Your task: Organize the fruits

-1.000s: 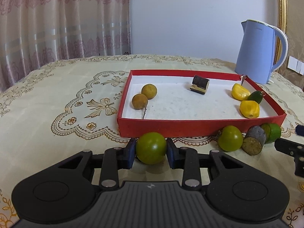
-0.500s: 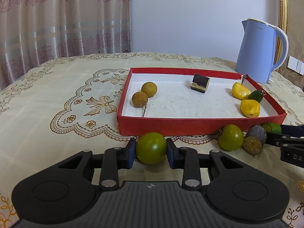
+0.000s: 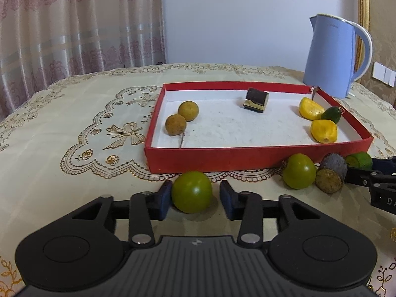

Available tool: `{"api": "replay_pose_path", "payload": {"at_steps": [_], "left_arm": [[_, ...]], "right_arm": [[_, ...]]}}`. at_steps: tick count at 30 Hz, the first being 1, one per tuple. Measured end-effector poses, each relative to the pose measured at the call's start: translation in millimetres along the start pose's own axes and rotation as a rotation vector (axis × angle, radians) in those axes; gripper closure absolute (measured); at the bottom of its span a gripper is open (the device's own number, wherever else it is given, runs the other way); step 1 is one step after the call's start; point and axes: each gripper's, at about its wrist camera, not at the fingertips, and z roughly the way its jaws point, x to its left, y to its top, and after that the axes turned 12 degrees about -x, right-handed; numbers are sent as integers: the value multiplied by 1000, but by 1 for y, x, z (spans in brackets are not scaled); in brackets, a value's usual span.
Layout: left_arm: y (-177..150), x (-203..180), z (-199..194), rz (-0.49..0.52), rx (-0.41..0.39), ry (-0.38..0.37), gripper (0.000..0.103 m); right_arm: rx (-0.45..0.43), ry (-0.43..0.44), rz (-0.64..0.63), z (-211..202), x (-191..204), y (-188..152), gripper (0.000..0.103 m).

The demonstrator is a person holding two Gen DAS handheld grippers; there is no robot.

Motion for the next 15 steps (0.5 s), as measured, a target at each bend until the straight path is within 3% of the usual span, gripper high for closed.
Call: {"api": "replay_pose_path", "payload": {"at_steps": [1, 2, 4, 6, 10, 13, 15], "left_arm": [[0, -2, 0, 10, 2, -2, 40], [0, -3, 0, 19, 0, 3, 33], [-1, -5, -3, 29, -18, 14, 32], [-1, -5, -2, 33, -13, 12, 32], [0, -4, 0, 29, 0, 19, 32], [-1, -5, 0, 32, 7, 36, 27], [-1, -5, 1, 37, 9, 49, 24]], "right_arm": [[1, 2, 9, 0, -1, -1, 71], [1, 3, 19, 0, -3, -2, 71], [4, 7, 42, 1, -7, -3, 71], [11, 10, 50, 3, -8, -3, 60], [14, 16, 66, 4, -11, -4, 54], [30, 45, 57, 7, -8, -5, 36], [23, 52, 30, 6, -3, -4, 37]]}}
